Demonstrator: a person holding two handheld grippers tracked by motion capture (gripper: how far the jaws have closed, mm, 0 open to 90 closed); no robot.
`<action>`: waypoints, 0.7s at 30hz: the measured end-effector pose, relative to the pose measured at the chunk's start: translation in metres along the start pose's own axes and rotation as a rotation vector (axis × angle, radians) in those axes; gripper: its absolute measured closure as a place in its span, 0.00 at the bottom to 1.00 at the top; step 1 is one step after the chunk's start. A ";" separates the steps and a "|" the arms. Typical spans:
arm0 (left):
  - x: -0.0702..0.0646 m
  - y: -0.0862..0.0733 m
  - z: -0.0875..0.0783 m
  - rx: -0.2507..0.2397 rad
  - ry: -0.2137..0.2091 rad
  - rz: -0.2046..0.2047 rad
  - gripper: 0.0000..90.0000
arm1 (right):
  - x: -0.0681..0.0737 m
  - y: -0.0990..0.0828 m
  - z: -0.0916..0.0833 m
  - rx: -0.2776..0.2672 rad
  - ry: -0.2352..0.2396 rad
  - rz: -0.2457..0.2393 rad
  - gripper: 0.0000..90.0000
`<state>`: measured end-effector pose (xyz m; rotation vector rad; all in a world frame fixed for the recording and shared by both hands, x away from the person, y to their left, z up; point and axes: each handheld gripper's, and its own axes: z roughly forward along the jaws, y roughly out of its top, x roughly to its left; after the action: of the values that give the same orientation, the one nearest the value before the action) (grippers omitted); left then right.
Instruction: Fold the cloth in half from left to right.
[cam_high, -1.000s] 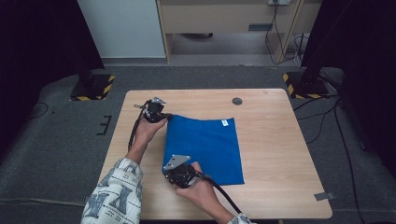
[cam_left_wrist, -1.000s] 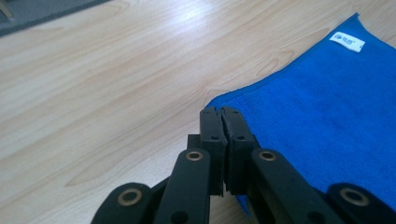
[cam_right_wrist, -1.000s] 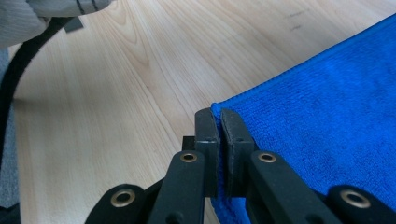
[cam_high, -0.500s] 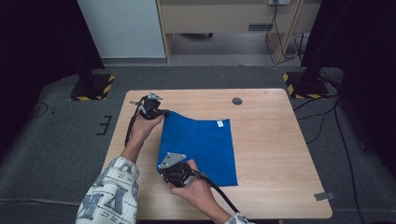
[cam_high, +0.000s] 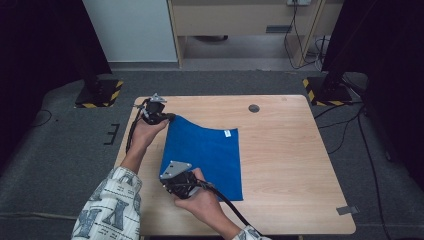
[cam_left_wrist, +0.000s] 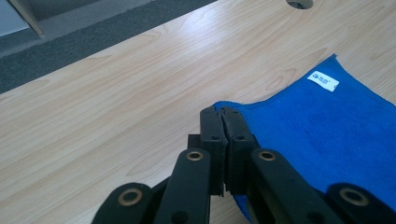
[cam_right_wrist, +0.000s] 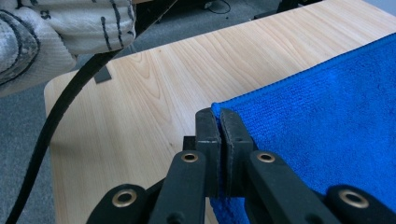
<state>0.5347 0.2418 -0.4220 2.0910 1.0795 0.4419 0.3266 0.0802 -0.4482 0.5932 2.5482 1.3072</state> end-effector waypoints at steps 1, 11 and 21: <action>0.001 0.000 -0.001 0.002 0.000 0.002 0.98 | 0.000 0.001 0.000 -0.001 0.002 -0.005 0.98; 0.005 -0.003 -0.009 0.004 0.006 0.005 0.98 | 0.007 0.010 0.004 -0.015 0.005 -0.003 0.98; 0.015 -0.007 -0.025 0.001 0.023 -0.004 0.98 | 0.018 0.024 0.014 -0.036 0.019 -0.001 0.98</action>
<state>0.5249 0.2678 -0.4107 2.0892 1.0975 0.4649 0.3221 0.1109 -0.4365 0.5746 2.5336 1.3620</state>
